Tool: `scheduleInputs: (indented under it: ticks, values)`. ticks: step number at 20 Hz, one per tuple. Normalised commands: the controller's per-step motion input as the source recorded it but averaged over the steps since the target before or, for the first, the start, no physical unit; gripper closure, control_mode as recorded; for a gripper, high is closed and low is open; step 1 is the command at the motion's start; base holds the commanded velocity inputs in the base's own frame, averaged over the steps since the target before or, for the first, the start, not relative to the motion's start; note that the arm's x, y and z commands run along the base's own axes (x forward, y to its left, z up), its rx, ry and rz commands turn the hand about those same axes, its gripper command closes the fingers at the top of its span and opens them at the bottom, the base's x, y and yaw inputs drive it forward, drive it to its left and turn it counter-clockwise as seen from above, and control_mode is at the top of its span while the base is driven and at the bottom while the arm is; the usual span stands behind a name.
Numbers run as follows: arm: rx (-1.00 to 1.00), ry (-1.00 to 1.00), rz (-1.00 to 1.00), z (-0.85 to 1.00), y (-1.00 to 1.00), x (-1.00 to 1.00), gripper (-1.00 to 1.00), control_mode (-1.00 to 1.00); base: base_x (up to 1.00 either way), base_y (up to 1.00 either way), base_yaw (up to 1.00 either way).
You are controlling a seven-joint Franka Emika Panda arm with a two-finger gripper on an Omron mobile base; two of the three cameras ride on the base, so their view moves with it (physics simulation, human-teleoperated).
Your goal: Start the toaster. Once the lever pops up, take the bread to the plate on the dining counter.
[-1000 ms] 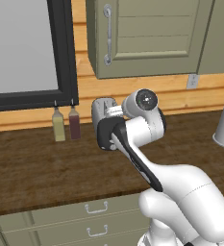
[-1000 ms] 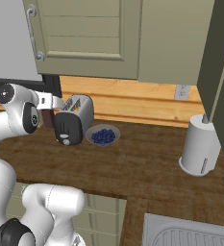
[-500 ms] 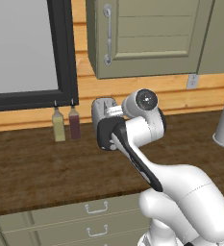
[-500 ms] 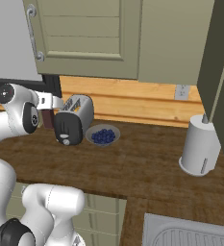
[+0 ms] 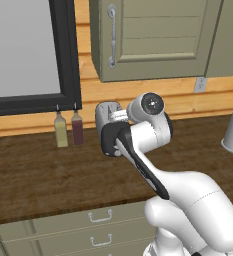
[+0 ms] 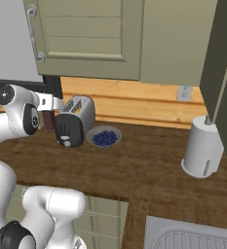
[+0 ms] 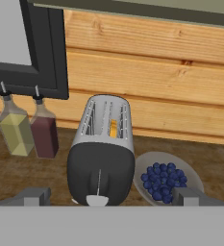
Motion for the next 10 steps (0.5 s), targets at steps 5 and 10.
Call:
scheduleInputs:
  ticks: [5,10]
  values:
    - [0.00,0.00,0.00,0.00,0.00,0.00,-1.00,-1.00,0.00,0.00,0.00]
    - [0.00,0.00,0.00,0.00,0.00,0.00,-1.00,-1.00,0.00,0.00,0.00]
